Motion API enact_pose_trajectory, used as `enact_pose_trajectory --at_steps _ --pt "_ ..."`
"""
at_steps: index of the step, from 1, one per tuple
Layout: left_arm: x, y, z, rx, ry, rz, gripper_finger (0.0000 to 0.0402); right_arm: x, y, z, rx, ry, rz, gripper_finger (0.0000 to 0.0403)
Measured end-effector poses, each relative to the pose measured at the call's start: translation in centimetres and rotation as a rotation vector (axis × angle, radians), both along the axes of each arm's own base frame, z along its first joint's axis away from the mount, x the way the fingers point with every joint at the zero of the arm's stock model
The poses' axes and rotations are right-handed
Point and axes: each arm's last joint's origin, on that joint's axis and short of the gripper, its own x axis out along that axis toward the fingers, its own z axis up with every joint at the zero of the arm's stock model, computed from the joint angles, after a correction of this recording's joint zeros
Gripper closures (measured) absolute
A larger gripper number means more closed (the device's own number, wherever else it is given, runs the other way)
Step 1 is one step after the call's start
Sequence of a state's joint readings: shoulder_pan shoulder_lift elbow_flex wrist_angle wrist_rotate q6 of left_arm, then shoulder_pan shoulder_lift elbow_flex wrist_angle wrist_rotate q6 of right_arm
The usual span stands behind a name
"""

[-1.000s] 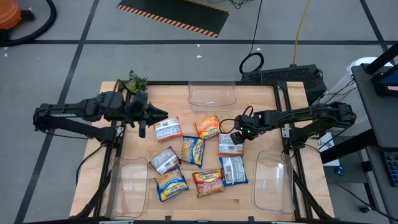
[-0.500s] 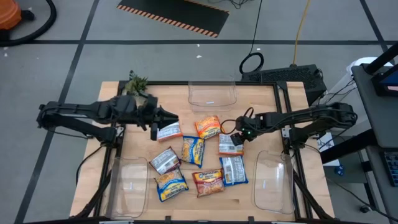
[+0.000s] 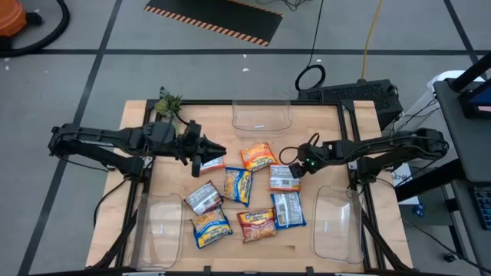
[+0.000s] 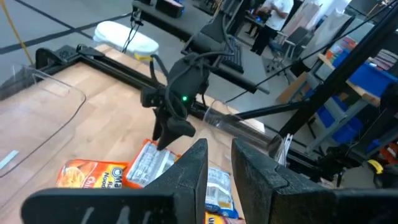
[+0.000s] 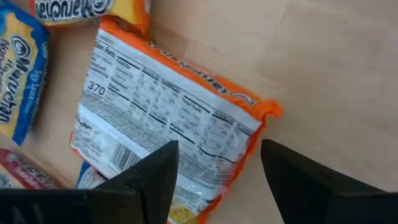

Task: Sort Maruchan noodles
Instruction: Put the bottom orange noodle pack into the bottom right transparent bin

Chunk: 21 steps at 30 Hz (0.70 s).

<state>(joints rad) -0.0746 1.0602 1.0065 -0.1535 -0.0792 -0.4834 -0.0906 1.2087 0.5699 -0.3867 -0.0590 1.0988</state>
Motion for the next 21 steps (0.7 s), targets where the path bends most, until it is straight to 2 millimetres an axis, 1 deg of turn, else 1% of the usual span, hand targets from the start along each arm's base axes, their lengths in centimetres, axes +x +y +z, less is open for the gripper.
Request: enact_pose_trajectory --at_steps 3,9,12,17,21 --pt "0.0 0.0 0.1 -0.024 -0.006 0.005 0.0325 -0.5 0.1 -1.2 0.02 -0.016 -0.035 0.0191" --pt "0.0 0.0 0.0 -0.045 -0.001 0.009 0.0325 -0.8 0.1 -2.4 0.034 -0.118 -0.027 0.0206" --pt "0.0 0.0 -0.1 -0.045 0.004 0.01 0.0325 -1.1 0.2 -3.1 0.052 -0.165 -0.06 0.021" --pt "0.0 0.0 -0.1 -0.044 0.009 0.012 0.0325 -1.8 0.3 -4.1 0.103 -0.189 -0.121 0.0209" --pt "-0.1 0.1 -0.3 -0.031 0.035 0.026 0.0325 -2.0 0.3 -4.4 0.121 -0.207 -0.135 0.0198"
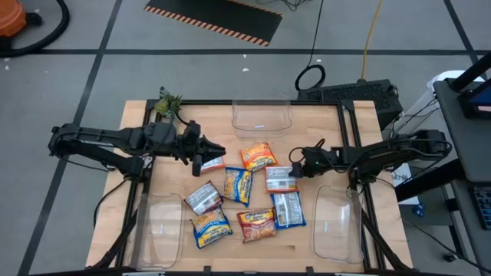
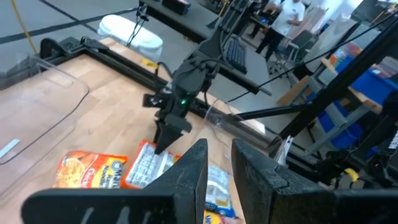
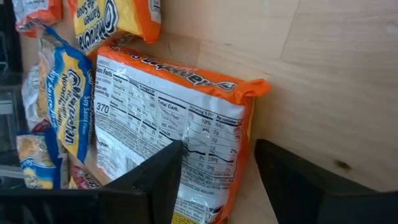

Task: Sort Maruchan noodles
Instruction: Put the bottom orange noodle pack into the bottom right transparent bin

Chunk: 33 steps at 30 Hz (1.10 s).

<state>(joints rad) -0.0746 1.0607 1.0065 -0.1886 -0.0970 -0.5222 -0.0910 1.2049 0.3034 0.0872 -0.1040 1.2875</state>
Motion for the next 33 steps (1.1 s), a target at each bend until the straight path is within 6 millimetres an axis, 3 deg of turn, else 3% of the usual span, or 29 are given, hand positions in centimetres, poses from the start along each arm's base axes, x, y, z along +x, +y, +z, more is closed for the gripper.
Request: enact_pose_trajectory --at_steps 7,11,24,33 --pt "-0.1 0.0 -0.3 0.003 0.027 0.01 0.0325 -0.2 0.0 -0.2 -0.008 -0.01 0.007 0.0172" --pt "-0.1 0.0 -0.4 0.001 0.039 0.011 0.0325 -0.4 0.0 -0.5 -0.027 -0.008 0.034 0.0178" --pt "-0.2 0.0 -0.7 -0.022 0.071 0.019 0.0325 -1.3 0.1 -1.4 -0.021 -0.118 0.017 0.0333" --pt "-0.2 0.2 -0.8 -0.012 0.082 0.059 0.0325 -0.7 0.1 -0.6 -0.091 -0.24 0.07 0.0398"
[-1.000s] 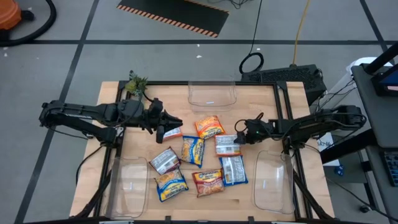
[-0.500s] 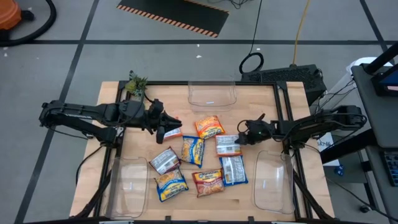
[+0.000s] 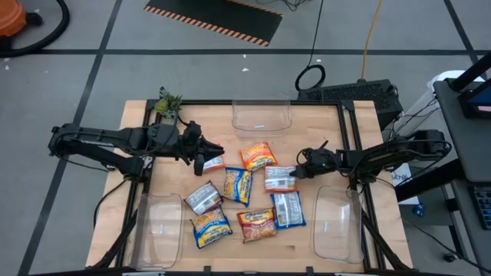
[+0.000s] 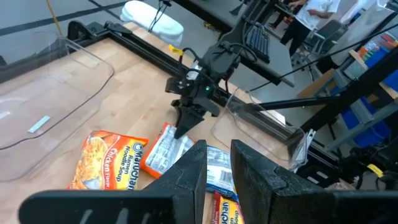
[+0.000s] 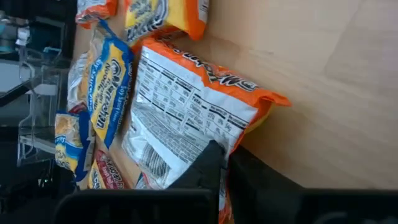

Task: Sort Maruchan noodles
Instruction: Put the bottom orange noodle pack into the bottom right transparent bin

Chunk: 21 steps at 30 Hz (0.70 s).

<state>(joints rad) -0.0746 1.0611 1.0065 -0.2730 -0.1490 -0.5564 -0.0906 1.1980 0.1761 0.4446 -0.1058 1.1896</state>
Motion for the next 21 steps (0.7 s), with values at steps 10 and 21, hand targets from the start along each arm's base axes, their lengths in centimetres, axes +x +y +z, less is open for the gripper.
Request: enact_pose_trajectory --at_steps 10,21 --pt "2.0 -0.1 -2.0 -0.037 0.099 0.028 0.0325 0.6 0.0 1.0 -0.047 -0.117 0.028 0.0402" --pt "4.8 -0.3 -3.0 -0.152 0.022 0.058 0.0306 1.6 0.0 3.6 -0.073 -0.353 0.086 0.0403"
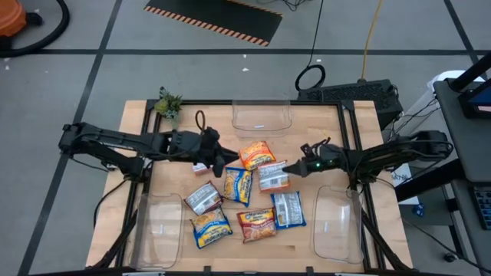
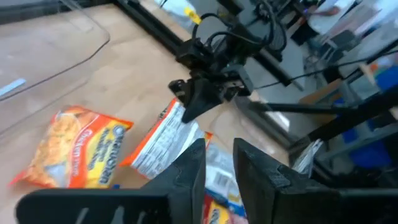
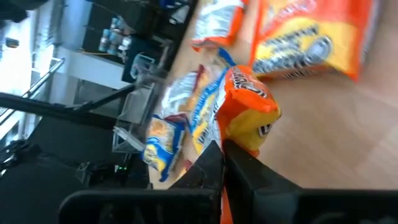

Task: Sort Maruchan noodles
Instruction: Put the bottom orange noodle pack into the bottom right transparent bin

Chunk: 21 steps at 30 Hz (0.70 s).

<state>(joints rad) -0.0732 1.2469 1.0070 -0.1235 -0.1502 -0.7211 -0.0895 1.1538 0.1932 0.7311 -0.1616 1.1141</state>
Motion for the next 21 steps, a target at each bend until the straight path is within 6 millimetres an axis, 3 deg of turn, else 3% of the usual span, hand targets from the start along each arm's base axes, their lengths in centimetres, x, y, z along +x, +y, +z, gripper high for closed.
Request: enact_pose_trajectory --at_steps 12,21 --pt "0.0 1.2 0.0 0.006 0.0 0.05 0.0185 1.0 0.0 4.9 -0.157 -0.116 0.064 0.0403" --pt "0.3 2.0 0.7 -0.006 -0.073 0.032 0.0163 1.7 0.2 9.1 -0.296 -0.075 0.131 0.0403"
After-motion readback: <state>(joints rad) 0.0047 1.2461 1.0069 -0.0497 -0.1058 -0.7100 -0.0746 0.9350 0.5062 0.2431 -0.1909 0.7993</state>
